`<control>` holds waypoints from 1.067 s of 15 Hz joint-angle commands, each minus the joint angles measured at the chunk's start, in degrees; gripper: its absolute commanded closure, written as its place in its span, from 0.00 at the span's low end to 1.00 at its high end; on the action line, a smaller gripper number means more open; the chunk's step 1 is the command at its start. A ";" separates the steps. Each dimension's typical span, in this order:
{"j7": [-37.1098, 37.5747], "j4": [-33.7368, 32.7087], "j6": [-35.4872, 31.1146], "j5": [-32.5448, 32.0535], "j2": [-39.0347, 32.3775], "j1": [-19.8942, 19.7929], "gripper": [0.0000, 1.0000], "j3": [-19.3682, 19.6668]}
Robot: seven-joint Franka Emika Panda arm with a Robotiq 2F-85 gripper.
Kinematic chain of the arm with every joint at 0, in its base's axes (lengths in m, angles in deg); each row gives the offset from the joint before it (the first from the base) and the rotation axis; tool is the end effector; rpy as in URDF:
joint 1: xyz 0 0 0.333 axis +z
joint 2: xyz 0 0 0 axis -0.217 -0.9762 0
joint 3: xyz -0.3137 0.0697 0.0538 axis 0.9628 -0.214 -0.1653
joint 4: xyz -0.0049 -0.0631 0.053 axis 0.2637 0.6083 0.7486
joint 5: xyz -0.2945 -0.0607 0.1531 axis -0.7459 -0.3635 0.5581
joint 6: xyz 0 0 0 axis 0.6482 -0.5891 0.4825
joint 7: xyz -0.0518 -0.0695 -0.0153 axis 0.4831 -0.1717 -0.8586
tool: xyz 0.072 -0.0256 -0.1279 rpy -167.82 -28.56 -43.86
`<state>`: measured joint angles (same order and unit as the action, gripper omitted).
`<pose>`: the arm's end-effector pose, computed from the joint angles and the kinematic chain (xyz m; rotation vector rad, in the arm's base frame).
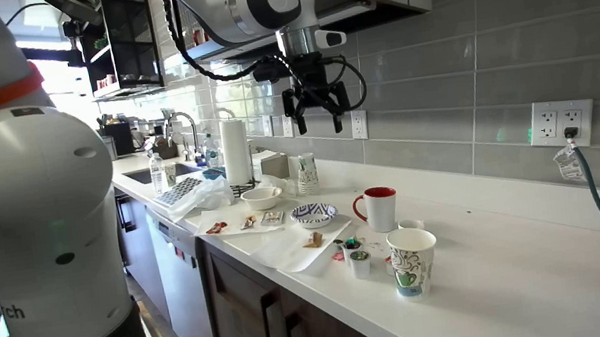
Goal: Pick up the plate on the right and pour its contents into the plate on the left
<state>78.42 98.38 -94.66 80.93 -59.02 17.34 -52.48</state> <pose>0.3996 0.0571 0.4515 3.0715 0.4706 0.3766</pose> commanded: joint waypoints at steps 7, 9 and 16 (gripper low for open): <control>0.19 -0.10 0.15 -0.23 -0.01 0.43 0.00 0.40; 0.19 -0.10 0.15 -0.22 -0.01 0.43 0.00 0.40; 1.37 -0.48 -0.74 0.39 -0.59 0.59 0.00 0.09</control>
<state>78.42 98.35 -94.66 80.91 -59.02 17.34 -52.47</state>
